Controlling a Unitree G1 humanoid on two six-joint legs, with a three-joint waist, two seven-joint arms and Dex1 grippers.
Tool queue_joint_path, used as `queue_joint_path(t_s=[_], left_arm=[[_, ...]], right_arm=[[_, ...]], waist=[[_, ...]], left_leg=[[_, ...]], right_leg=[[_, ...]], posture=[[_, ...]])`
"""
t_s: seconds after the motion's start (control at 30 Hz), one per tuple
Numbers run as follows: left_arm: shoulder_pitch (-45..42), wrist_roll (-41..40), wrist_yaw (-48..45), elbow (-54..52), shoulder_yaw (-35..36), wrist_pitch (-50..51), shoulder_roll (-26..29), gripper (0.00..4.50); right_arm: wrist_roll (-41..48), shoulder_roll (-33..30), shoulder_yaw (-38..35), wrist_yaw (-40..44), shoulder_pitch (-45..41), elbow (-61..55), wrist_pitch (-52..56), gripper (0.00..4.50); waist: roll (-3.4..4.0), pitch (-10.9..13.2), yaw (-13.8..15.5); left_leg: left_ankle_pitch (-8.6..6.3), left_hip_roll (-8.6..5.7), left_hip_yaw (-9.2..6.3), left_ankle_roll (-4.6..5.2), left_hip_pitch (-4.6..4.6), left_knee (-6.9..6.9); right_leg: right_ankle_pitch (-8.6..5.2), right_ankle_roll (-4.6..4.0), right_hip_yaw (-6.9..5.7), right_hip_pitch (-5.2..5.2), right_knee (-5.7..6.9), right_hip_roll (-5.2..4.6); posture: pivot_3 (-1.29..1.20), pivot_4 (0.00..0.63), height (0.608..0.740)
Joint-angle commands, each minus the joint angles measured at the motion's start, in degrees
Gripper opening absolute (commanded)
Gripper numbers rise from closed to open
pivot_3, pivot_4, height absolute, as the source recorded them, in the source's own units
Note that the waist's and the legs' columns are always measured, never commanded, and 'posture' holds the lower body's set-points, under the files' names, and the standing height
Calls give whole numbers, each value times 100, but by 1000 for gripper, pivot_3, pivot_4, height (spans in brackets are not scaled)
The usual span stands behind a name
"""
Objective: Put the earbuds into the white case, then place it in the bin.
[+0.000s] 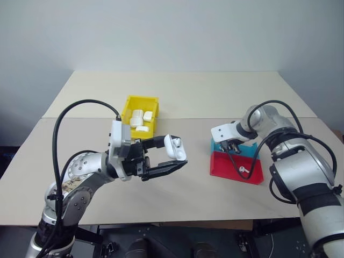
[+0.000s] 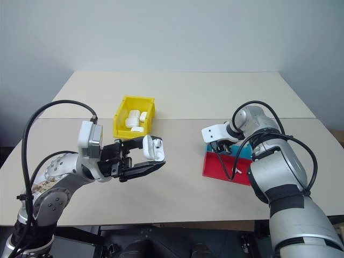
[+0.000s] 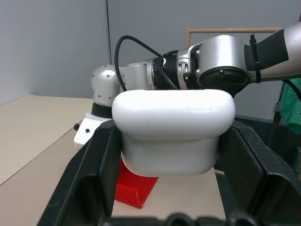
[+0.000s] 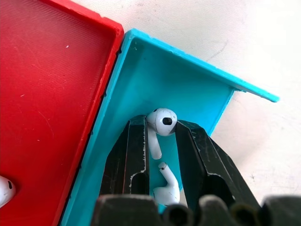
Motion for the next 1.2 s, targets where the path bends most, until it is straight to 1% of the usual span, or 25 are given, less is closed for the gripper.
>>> queue_joint_path(t_s=[0.03, 0.2, 0.3, 0.37, 0.43, 0.47, 0.53, 0.57, 0.63, 0.7, 0.8, 0.9, 1.0, 1.1, 1.2], left_arm=[[-84, -37, -23, -137, 75, -68, 4, 2805], [-184, -35, -111, -16, 50, -88, -21, 2805], [-281, -9, -159, 72, 1, -107, -80, 2805], [-336, 11, -205, 134, -27, -115, -123, 2805], [-446, 39, -268, 236, -73, -129, -177, 2805], [-538, 58, -314, 315, -104, -147, -216, 2805], [-670, 80, -382, 426, -139, -167, -275, 2805], [-710, 87, -408, 462, -148, -174, -295, 2805], [-942, 114, -470, 626, -240, -206, -437, 2805], [-1144, 132, -536, 763, -325, -216, -582, 2805], [-1303, 162, -675, 889, -408, -227, -696, 2805], [-1523, 201, -767, 1047, -506, -222, -844, 2805], [-1704, 196, -864, 1158, -579, -144, -933, 2805], [-1760, 225, -954, 1208, -659, -117, -955, 2805], [-1764, 222, -982, 1218, -690, -109, -989, 2805]], right_arm=[[232, -132, -249, 112, -78, -40, 183, 857], [711, -348, -752, 382, -342, -211, 507, 857], [1375, -512, -1319, 1004, -404, -545, 809, 857], [1953, -618, -1751, 1453, -264, -979, 1211, 857], [2900, -750, -2371, 1993, 94, -1872, 2150, 857], [3696, -854, -2731, 2145, 457, -2721, 3032, 857], [4769, -982, -3295, 2238, 1131, -4213, 4393, 857], [5122, -1028, -3480, 2179, 1417, -4808, 4863, 857], [6443, -980, -4281, 1569, 2282, -6446, 6282, 857], [7644, -812, -4995, 819, 2925, -7641, 7378, 857], [8843, -529, -5532, -227, 3548, -8764, 8122, 857], [9832, -256, -5762, -1161, 4102, -9723, 8358, 857], [10548, -127, -5720, -1987, 4419, -10278, 8343, 857], [10855, -177, -5531, -2349, 4683, -10638, 8189, 857], [10827, -253, -5301, -2547, 4863, -10816, 8049, 857]], waist=[[0, 0, -2], [0, 1, 6], [2, 2, 9], [2, 2, 15], [2, 2, 18], [2, 2, 34], [2, 2, 119], [2, 2, 162], [2, 2, 199], [2, 2, 269], [3, 1, 268], [2, 0, 254], [2, 1, 241], [1, 0, 239], [1, 1, 236]], left_leg=[[0, 0, 0, 0, 0, 0], [0, 0, 1, 0, -1, -2], [0, -1, 2, 0, -1, -2], [0, 0, 1, 0, -1, -2], [-1, 0, 1, 1, -1, -3], [-1, 1, 1, 1, -1, -3], [-2, 2, -3, 3, -2, -1], [-2, 2, -3, 3, -2, -1], [-2, 1, -3, 4, -3, 1], [-3, 1, -11, 4, -9, 0], [-3, 0, -11, 5, -7, 4], [-3, 1, -14, 6, -2, 3], [-3, 0, -13, 6, -4, 6], [-3, -1, -12, 7, -4, 5], [-3, -1, -13, 7, -5, 4]], right_leg=[[0, 0, 0, 0, 0, 0], [0, 0, 0, -1, -2, -1], [0, 0, 1, -1, -2, -1], [0, 0, -1, -1, -2, 0], [0, 0, 0, -1, -3, 0], [0, 0, 0, 0, -3, 0], [0, 0, -7, 7, -5, 0], [0, 0, -7, 7, -4, -1], [0, 0, -6, 7, -5, -1], [0, 0, -16, 10, -8, -1], [0, 1, -11, 9, -6, 0], [0, 1, -10, 12, -4, 5], [0, 2, -8, 11, -4, 5], [0, 3, -5, 11, -6, 4], [-1, 3, -6, 10, -7, 5]], posture=[[0, 150, 740], [0, 150, 740], [0, 150, 740], [0, 150, 740], [0, 150, 740], [0, 150, 740], [0, 150, 740], [0, 150, 740], [0, 150, 740], [0, 150, 740], [0, 150, 740], [0, 150, 740], [0, 150, 740], [0, 150, 740], [0, 150, 740]])
